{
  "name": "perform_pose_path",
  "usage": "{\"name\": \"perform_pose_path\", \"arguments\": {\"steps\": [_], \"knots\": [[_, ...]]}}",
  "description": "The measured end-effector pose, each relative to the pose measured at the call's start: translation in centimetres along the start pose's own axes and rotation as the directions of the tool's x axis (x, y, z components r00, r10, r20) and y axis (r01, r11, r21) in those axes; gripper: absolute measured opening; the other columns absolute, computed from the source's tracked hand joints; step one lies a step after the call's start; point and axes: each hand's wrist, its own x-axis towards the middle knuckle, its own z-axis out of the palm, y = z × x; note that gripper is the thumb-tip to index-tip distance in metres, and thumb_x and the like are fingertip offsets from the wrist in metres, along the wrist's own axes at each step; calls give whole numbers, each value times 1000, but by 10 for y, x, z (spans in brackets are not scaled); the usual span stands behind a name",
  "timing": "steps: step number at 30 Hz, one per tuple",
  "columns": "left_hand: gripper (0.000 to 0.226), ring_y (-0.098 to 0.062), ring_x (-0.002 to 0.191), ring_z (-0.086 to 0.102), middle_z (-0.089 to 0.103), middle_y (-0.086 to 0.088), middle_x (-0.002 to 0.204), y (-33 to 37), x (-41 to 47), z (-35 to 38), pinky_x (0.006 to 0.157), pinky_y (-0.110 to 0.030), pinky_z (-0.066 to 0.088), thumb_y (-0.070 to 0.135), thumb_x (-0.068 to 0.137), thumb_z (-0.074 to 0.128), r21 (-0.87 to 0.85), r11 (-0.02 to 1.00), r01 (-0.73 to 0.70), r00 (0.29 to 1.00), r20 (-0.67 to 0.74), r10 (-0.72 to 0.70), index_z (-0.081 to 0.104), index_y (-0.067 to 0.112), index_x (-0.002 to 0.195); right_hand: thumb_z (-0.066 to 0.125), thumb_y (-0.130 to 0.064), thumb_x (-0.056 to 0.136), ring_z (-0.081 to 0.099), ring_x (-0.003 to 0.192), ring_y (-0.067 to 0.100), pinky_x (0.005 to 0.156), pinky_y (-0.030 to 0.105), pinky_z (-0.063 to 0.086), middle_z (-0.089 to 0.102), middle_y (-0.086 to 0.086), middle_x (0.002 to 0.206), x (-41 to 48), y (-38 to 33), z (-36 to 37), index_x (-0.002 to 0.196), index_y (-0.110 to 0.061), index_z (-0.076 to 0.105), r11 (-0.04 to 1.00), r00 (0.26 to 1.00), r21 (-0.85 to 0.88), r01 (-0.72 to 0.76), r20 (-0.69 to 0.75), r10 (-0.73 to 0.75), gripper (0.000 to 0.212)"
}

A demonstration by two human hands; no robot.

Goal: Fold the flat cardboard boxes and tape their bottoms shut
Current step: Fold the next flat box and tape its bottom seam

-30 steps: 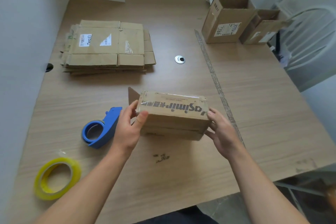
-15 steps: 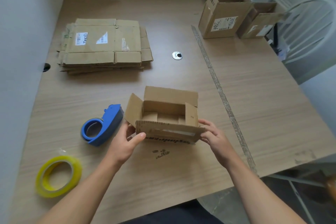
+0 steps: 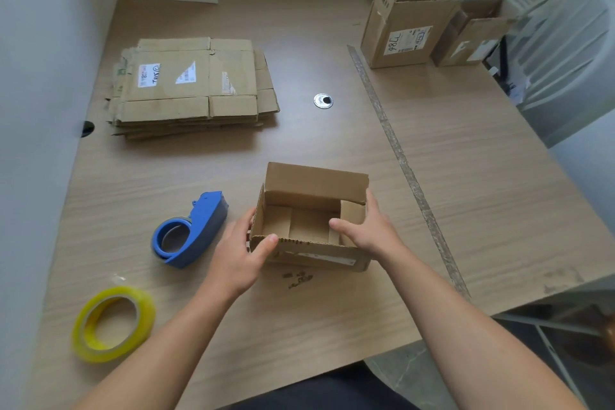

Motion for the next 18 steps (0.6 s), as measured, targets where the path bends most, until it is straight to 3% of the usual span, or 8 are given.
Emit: {"name": "perform_pose_path", "arguments": {"steps": [3, 6, 7, 9, 11, 14, 16, 18], "knots": [[50, -6, 114, 47, 50, 9, 121, 6, 7, 4, 84, -21, 36, 45, 93, 61, -17, 998, 57, 996, -75, -58, 49, 28, 139, 61, -47, 79, 45, 130, 33, 90, 37, 37, 36, 14, 152, 4, -4, 6, 156, -42, -2, 992, 998, -107, -59, -21, 58, 99], [47, -7, 110, 45, 49, 4, 121, 9, 14, 7, 90, -27, 35, 36, 94, 61, 23, 995, 92, 993, -77, -90, 49, 24, 137, 50, -44, 79, 43, 133, 31, 103, 41, 41, 39, 8, 152, 1, -5, 2, 155, -46, 2, 999, 999, -24, -28, -28, 28, 90], [48, -7, 109, 46, 49, 3, 122, 9, 15, 7, 90, -27, 36, 29, 93, 61, 30, 996, 85, 994, -65, -83, 48, 23, 139, 48, -42, 78, 46, 129, 30, 102, 44, 45, 45, 5, 147, 0, -3, -2, 154, -49, 2, 999, 999, 29, -29, -20, 29, 89], [52, -7, 109, 50, 52, 2, 123, 7, 14, 5, 92, -24, 40, 18, 91, 60, 32, 999, 36, 999, -13, -36, 48, 24, 141, 45, -40, 76, 59, 105, 26, 86, 45, 54, 59, 1, 116, -1, 1, -11, 150, -55, 0, 991, 997, 114, -76, 18, 74, 88], [55, -1, 109, 52, 53, 6, 122, 2, 11, 1, 91, -17, 41, 15, 91, 62, 19, 1000, -21, 999, 30, 20, 47, 27, 143, 46, -36, 78, 63, 92, 22, 80, 44, 50, 62, -2, 98, 4, 4, -19, 148, -58, -1, 973, 989, 185, -137, 83, 123, 88], [56, 17, 108, 47, 52, 11, 119, -6, 8, -5, 80, 1, 37, 20, 94, 63, -5, 999, -48, 998, 30, 48, 44, 30, 145, 51, -27, 84, 55, 105, 23, 87, 47, 45, 49, -11, 122, 17, 5, -23, 151, -55, 7, 952, 988, 278, -126, 120, 95, 85], [54, 12, 109, 50, 53, 7, 122, -8, 7, -5, 80, 1, 38, 21, 95, 63, -4, 999, -51, 998, 26, 51, 45, 28, 145, 52, -17, 87, 51, 98, 28, 86, 46, 49, 49, -9, 115, 25, 3, -21, 151, -51, 17, 936, 996, 350, -46, 94, 13, 80], [53, -1, 113, 53, 54, 5, 124, -9, 6, -4, 88, -9, 42, 22, 95, 63, -23, 998, -66, 997, 34, 66, 46, 25, 145, 51, -11, 89, 54, 86, 19, 68, 31, 48, 56, -3, 106, 29, 2, -18, 146, -48, 33, 889, 998, 457, -5, 64, -28, 70]]}}
